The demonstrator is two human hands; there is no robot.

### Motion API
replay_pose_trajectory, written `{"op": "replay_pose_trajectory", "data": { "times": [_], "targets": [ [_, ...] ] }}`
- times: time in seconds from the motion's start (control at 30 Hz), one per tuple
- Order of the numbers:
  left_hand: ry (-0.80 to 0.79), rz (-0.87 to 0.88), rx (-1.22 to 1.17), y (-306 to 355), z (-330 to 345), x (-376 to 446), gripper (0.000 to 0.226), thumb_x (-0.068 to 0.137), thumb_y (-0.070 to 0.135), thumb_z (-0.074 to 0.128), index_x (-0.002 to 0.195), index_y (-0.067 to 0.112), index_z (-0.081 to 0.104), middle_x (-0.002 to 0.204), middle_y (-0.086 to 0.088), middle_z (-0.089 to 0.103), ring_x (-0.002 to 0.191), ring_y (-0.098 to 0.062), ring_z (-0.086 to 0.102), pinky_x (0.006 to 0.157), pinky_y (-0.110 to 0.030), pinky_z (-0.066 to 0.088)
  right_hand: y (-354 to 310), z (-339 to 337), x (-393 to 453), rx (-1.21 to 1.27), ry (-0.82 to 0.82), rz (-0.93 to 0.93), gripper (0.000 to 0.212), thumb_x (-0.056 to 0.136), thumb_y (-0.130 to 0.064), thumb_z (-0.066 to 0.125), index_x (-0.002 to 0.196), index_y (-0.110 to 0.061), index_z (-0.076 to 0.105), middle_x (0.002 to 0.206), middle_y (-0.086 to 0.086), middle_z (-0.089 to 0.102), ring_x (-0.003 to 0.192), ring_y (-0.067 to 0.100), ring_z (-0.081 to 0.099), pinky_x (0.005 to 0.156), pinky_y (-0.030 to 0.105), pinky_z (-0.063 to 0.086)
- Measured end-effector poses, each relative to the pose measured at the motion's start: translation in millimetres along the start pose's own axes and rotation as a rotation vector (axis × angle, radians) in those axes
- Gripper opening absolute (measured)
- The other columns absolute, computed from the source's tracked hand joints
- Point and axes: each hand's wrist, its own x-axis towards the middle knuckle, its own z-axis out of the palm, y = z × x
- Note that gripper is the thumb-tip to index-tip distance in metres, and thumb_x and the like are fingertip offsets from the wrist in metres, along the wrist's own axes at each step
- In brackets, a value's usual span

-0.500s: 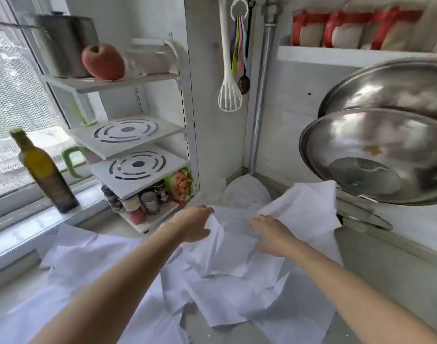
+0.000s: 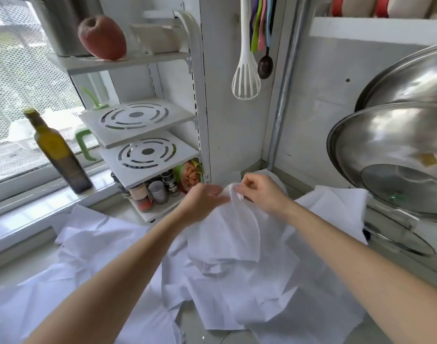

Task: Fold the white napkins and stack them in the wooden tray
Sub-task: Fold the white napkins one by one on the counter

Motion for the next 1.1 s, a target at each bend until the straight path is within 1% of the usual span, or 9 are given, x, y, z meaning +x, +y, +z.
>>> {"op": "replay_pose_trajectory", "data": {
  "times": [0.13, 0.27, 0.33, 0.4, 0.53, 0.73, 0.87, 0.93, 1.1],
  "targets": [
    [0.058, -0.072, -0.602, 1, -42, -22, 0.029, 0.091, 0.032, 0.062, 0.089, 0.004, 0.070, 0.084, -0.013, 0.067, 0.082, -0.020, 0.063, 0.086, -0.037, 0.052, -48, 9, 5, 0.336, 0.095, -0.065, 0.028, 0.095, -0.020, 0.057, 0.069, -0.015, 0.049, 0.060, -0.001, 0.043, 0.053, 0.008, 0.037, 0.051, 0.020, 0.029],
    [0.135, -0.105, -0.811, -2, -78, -49, 0.029, 0.097, 0.026, 0.055, 0.076, 0.020, 0.074, 0.071, 0.000, 0.067, 0.064, -0.011, 0.063, 0.054, -0.018, 0.052, -82, 27, -3, 0.436, -0.147, -0.010, 0.021, 0.088, -0.035, 0.065, 0.087, -0.014, 0.064, 0.079, 0.010, 0.056, 0.066, 0.017, 0.053, 0.060, 0.029, 0.041],
    [0.231, -0.155, -0.891, -9, -94, -61, 0.021, 0.097, 0.020, 0.056, 0.088, 0.012, 0.072, 0.089, -0.009, 0.069, 0.083, -0.019, 0.065, 0.072, -0.025, 0.057, -91, 41, -8, 0.372, -0.187, -0.021, 0.026, 0.088, -0.030, 0.066, 0.099, -0.007, 0.067, 0.087, 0.009, 0.063, 0.075, 0.021, 0.059, 0.067, 0.032, 0.046],
    [0.270, -0.221, -0.894, -16, -112, -83, 0.023, 0.091, 0.023, 0.063, 0.107, 0.007, 0.064, 0.110, -0.014, 0.065, 0.095, -0.025, 0.067, 0.086, -0.031, 0.055, -108, 62, -13, 0.363, -0.074, -0.055, 0.015, 0.089, -0.022, 0.066, 0.095, -0.009, 0.069, 0.088, 0.009, 0.065, 0.077, 0.021, 0.059, 0.069, 0.034, 0.047],
    [0.203, -0.280, -0.868, -18, -141, -140, 0.061, 0.064, 0.047, 0.078, 0.112, 0.014, 0.059, 0.113, -0.009, 0.064, 0.091, -0.022, 0.072, 0.072, -0.025, 0.058, -150, 113, -23, 0.275, 0.103, -0.053, 0.016, 0.090, -0.024, 0.065, 0.080, -0.011, 0.066, 0.076, 0.008, 0.064, 0.064, 0.016, 0.058, 0.061, 0.028, 0.045],
    [0.025, -0.183, -0.773, -17, -173, -229, 0.056, 0.073, 0.046, 0.073, 0.115, 0.011, 0.065, 0.108, -0.007, 0.072, 0.101, -0.023, 0.069, 0.088, -0.032, 0.055, -194, 196, -54, 0.308, 0.060, -0.002, 0.034, 0.100, -0.023, 0.049, 0.068, -0.012, 0.056, 0.048, -0.013, 0.054, 0.040, -0.001, 0.048, 0.040, 0.011, 0.036],
    [0.123, -0.207, -0.665, -21, -185, -262, 0.044, 0.080, 0.039, 0.070, 0.111, 0.007, 0.066, 0.101, -0.006, 0.073, 0.092, -0.018, 0.071, 0.076, -0.023, 0.056, -212, 228, -71, 0.370, 0.052, 0.043, 0.040, 0.100, -0.025, 0.045, 0.088, 0.010, 0.059, 0.076, 0.021, 0.055, 0.069, 0.024, 0.053, 0.063, 0.031, 0.043],
    [0.156, -0.242, -0.648, -26, -192, -276, 0.034, 0.087, 0.035, 0.067, 0.108, 0.008, 0.067, 0.100, -0.005, 0.073, 0.093, -0.017, 0.070, 0.076, -0.024, 0.054, -220, 242, -82, 0.397, -0.003, 0.048, 0.040, 0.100, -0.024, 0.046, 0.094, 0.013, 0.059, 0.078, 0.024, 0.055, 0.070, 0.027, 0.052, 0.063, 0.035, 0.045],
    [0.121, -0.255, -0.608, -32, -204, -305, 0.048, 0.078, 0.027, 0.077, 0.120, 0.013, 0.059, 0.107, -0.004, 0.072, 0.101, -0.016, 0.068, 0.089, -0.032, 0.053, -231, 256, -96, 0.348, -0.148, -0.085, 0.013, 0.093, -0.012, 0.059, 0.087, -0.010, 0.070, 0.064, -0.001, 0.062, 0.054, 0.010, 0.052, 0.047, 0.021, 0.040]
  ]
}}
